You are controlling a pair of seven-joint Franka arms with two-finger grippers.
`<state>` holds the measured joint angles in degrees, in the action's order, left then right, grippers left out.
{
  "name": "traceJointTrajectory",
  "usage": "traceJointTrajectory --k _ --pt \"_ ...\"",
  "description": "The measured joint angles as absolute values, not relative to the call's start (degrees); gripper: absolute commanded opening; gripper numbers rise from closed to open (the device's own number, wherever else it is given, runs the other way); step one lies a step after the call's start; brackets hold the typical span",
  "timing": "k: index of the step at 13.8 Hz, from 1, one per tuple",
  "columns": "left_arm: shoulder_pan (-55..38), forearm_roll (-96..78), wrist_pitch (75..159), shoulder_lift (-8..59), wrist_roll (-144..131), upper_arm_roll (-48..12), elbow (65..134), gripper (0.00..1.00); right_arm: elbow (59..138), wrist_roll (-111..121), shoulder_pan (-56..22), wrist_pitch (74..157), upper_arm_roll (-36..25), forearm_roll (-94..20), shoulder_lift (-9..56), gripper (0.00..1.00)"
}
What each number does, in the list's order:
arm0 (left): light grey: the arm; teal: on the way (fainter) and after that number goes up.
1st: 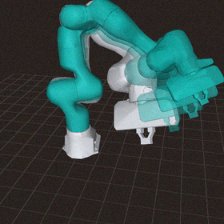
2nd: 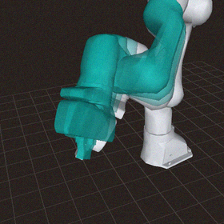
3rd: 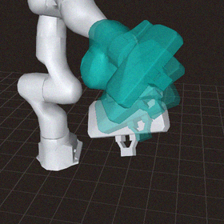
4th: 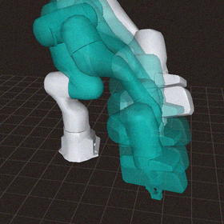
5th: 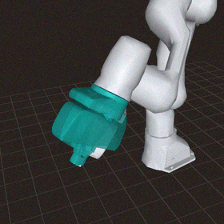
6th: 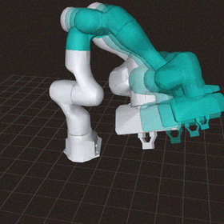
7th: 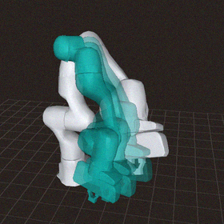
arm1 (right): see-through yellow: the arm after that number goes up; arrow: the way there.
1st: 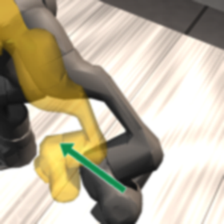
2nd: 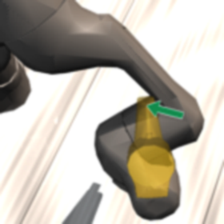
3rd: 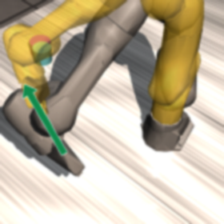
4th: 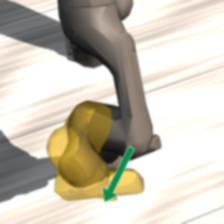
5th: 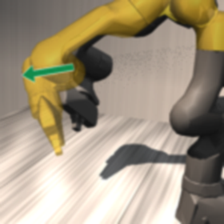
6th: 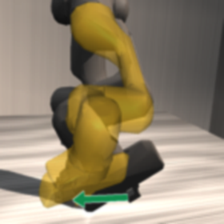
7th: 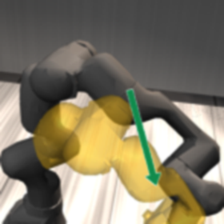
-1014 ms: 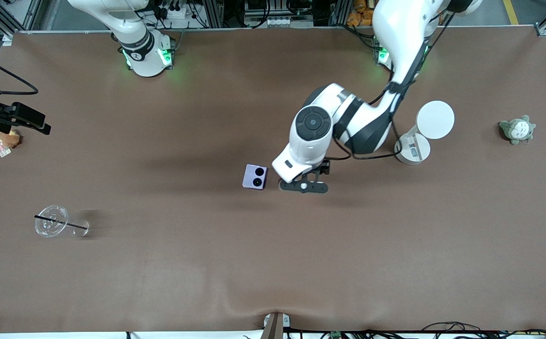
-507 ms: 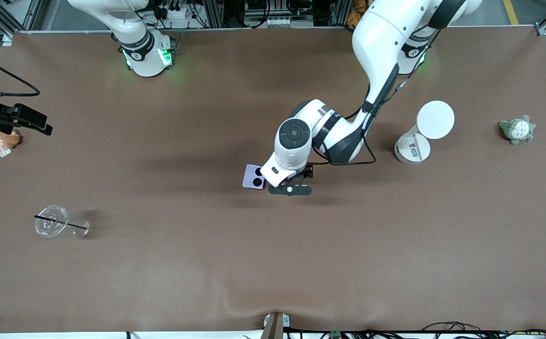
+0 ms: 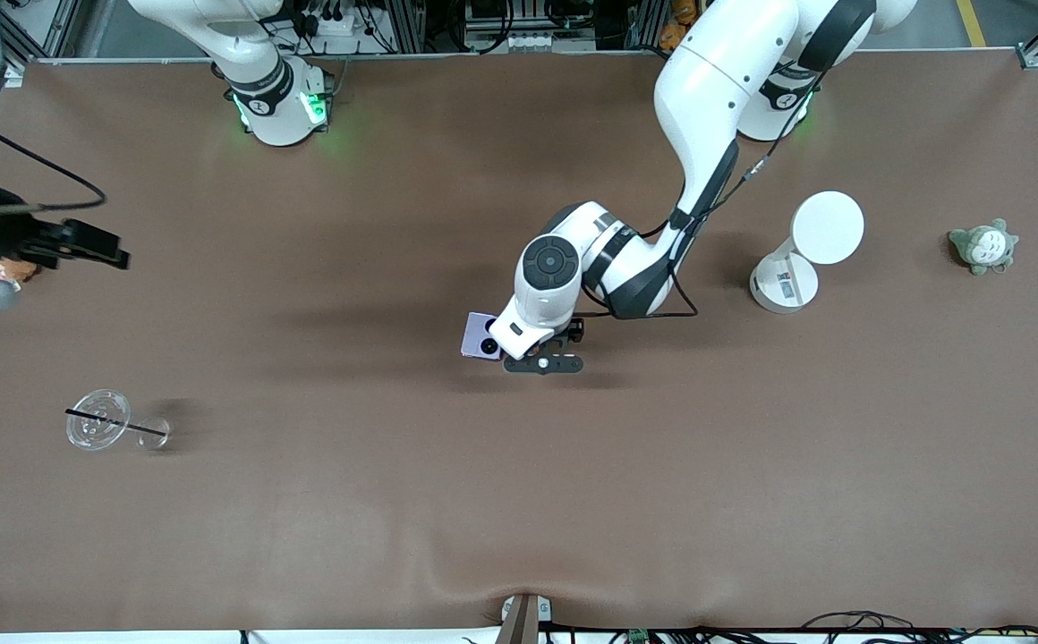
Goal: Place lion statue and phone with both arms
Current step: 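Lower the left gripper onto the lion statue and close it, then lift the lion with the left gripper while the right gripper reaches the phone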
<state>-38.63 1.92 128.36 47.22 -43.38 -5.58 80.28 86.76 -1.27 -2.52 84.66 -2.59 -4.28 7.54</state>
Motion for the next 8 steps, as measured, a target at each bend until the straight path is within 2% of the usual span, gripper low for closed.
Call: traceJointTrajectory --k 1,4,5,8 --pt "-38.67 1.92 128.37 47.22 -43.99 -5.57 80.23 0.58 86.77 -1.27 -3.41 84.76 -2.56 -4.28 8.75 1.0" --pt "-38.98 1.93 128.37 47.23 -44.54 -5.56 80.19 0.07 86.7 -1.28 -5.4 85.56 -2.53 -4.29 11.85 1.0" --pt "-39.06 2.1 128.37 47.25 -44.56 -5.56 80.19 0.0 86.68 -1.28 -5.86 86.25 -2.52 -4.71 12.69 1.0" --pt "-39.05 3.29 128.37 47.26 -44.57 -5.45 79.93 0.01 86.67 -2.12 -7.71 89.3 -2.5 -7.69 14.5 1.0"
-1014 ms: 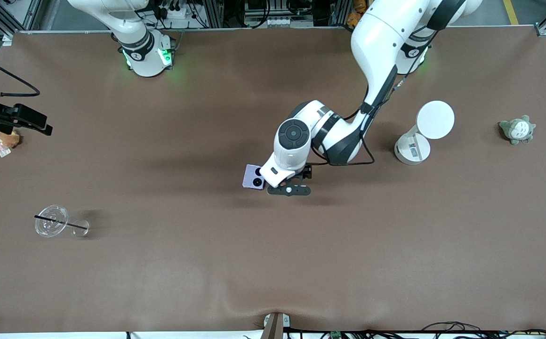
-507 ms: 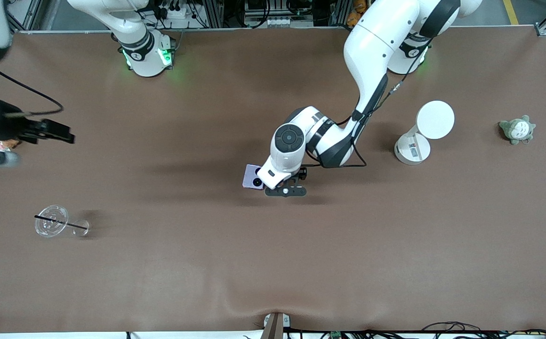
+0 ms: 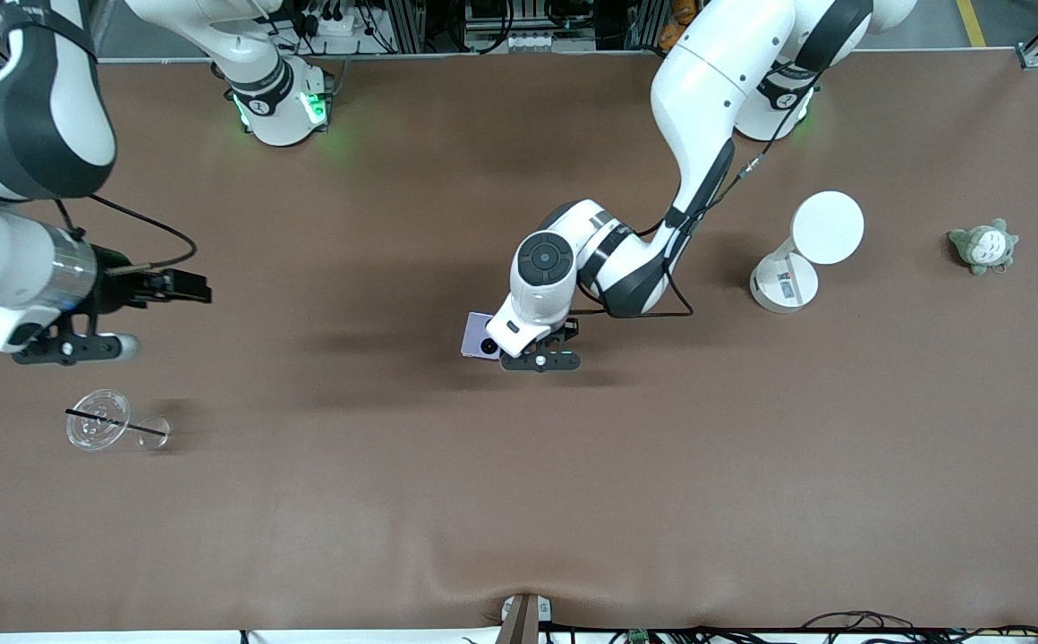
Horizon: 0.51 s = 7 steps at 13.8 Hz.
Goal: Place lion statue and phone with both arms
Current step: 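Lift the lion with the left gripper while the right gripper reaches the phone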
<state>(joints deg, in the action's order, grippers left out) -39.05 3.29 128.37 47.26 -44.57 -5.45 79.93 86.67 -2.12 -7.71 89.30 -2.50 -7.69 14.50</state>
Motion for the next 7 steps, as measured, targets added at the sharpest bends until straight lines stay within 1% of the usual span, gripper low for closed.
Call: traceJointTrajectory --k 2,4,7 --pt "-38.93 3.41 127.86 47.11 -44.57 -5.17 79.46 0.02 86.67 -5.44 -10.01 91.17 -2.45 -7.92 15.3 1.0" --pt "-38.28 3.44 125.18 45.79 -44.57 -4.86 79.23 0.0 86.7 -8.04 -12.16 93.59 -2.42 -7.94 16.52 1.0" --pt "-36.33 3.47 121.04 41.21 -44.61 -4.8 80.54 0.0 86.71 -10.63 -14.45 96.36 -2.41 -7.95 18.71 1.0"
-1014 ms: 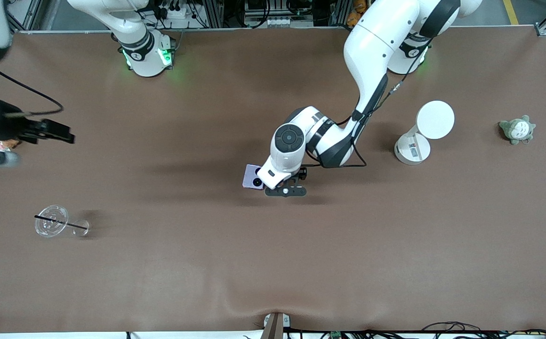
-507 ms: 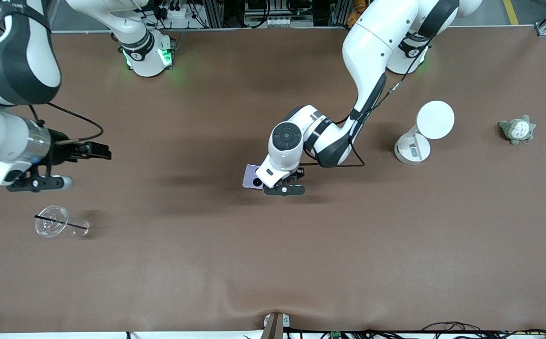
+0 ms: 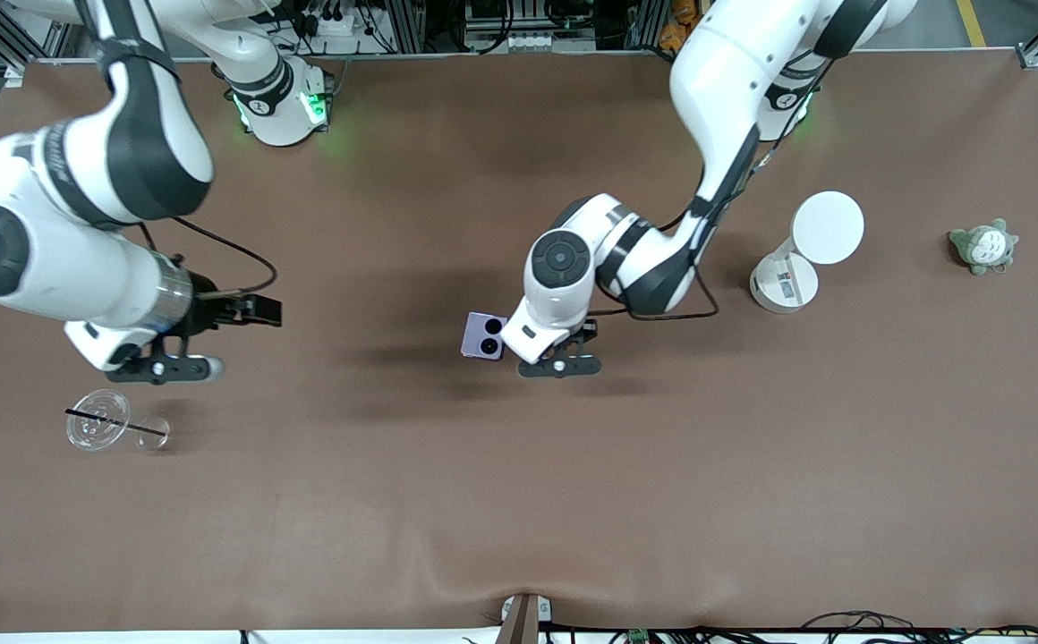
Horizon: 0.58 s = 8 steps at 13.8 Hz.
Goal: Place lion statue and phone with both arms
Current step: 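Lift the lion with the left gripper while the right gripper reaches the phone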
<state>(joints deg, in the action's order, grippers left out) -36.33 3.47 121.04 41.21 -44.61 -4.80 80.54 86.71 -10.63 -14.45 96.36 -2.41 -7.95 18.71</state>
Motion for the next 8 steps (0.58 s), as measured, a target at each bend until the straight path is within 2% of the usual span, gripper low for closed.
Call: traceJointTrajectory --k 4,8 --pt "-33.22 3.91 120.11 32.37 -44.36 -4.74 90.33 0.0 86.74 -15.0 -17.86 99.0 -2.38 -8.12 21.35 1.0" --pt "-27.81 4.3 122.46 24.56 -38.57 -4.64 103.01 0.0 86.97 -23.22 -24.85 106.73 -2.23 -8.16 27.09 1.0"
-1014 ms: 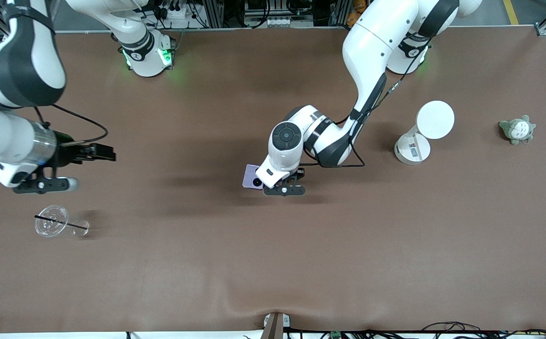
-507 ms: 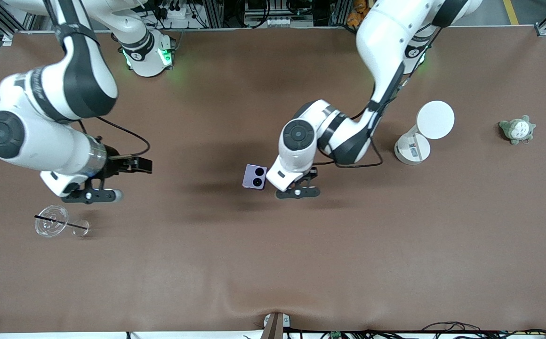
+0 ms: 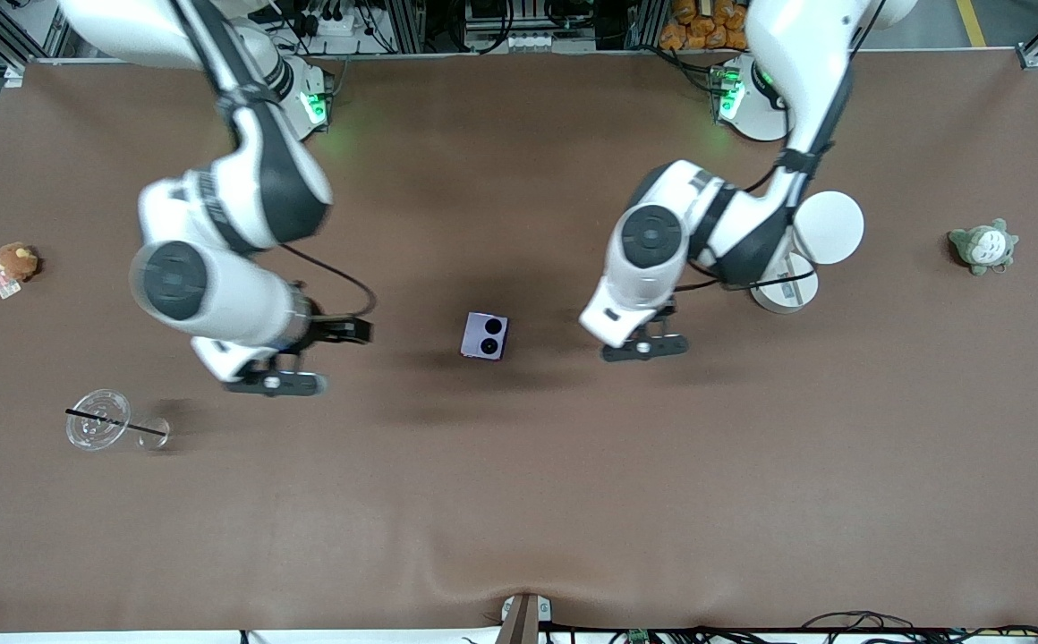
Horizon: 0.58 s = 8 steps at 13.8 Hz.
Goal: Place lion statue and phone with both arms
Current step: 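Lift the lion with the left gripper while the right gripper reaches the phone, then grasp the white phone with the right gripper while the left gripper holds the lion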
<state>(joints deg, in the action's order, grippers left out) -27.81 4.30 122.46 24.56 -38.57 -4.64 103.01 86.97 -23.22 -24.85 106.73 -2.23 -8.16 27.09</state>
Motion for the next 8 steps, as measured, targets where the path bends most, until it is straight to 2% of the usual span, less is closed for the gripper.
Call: traceJointTrajectory --k 5,8 --pt "-21.33 4.33 124.94 17.36 -30.74 -4.69 113.33 0.0 87.69 -33.28 -34.61 121.44 -2.16 -8.13 36.5 1.0" --pt "-18.13 4.46 133.31 16.41 -25.11 -4.74 120.66 0.0 87.73 -37.45 -38.32 127.77 -2.36 -8.0 41.45 1.0"
